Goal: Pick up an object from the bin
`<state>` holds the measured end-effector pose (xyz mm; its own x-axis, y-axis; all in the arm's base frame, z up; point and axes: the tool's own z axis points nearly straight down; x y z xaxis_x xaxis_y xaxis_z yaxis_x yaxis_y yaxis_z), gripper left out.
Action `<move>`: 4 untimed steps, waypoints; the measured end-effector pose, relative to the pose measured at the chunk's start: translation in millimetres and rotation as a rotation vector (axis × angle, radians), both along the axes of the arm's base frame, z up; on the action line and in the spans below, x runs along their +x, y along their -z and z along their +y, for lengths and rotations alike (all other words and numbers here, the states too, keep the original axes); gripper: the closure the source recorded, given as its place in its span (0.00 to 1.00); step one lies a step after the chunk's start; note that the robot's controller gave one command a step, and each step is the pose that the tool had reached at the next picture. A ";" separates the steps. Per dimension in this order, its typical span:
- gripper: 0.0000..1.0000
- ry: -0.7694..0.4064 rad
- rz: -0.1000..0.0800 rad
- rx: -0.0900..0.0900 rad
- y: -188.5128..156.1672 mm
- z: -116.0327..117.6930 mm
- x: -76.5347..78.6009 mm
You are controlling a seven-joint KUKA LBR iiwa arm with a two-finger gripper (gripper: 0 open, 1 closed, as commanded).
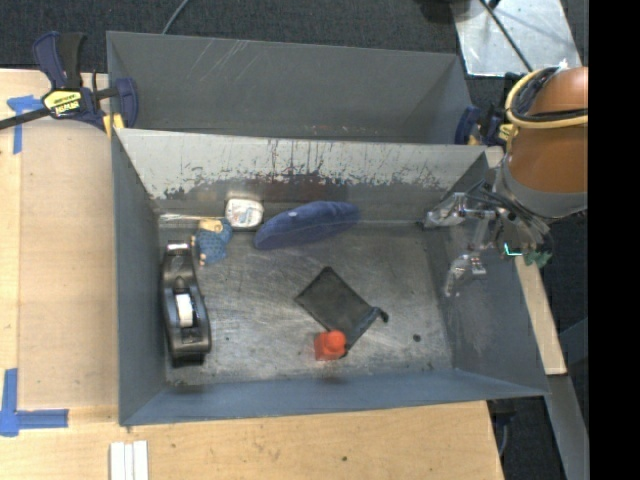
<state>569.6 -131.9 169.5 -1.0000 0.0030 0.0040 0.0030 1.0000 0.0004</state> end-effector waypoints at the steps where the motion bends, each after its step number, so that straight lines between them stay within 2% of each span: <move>1: 0.00 -0.056 -0.014 -0.002 98.8 59.8 -27.6; 2: 0.00 -0.202 -0.018 -0.002 94.9 140.9 -42.9; 3: 1.00 -0.199 -0.032 -0.001 92.1 140.5 -39.0; 4: 1.00 -0.183 -0.017 -0.002 -44.2 118.2 -18.9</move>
Offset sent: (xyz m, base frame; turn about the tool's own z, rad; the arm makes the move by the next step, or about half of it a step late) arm -0.0298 0.0594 -0.0995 -0.0557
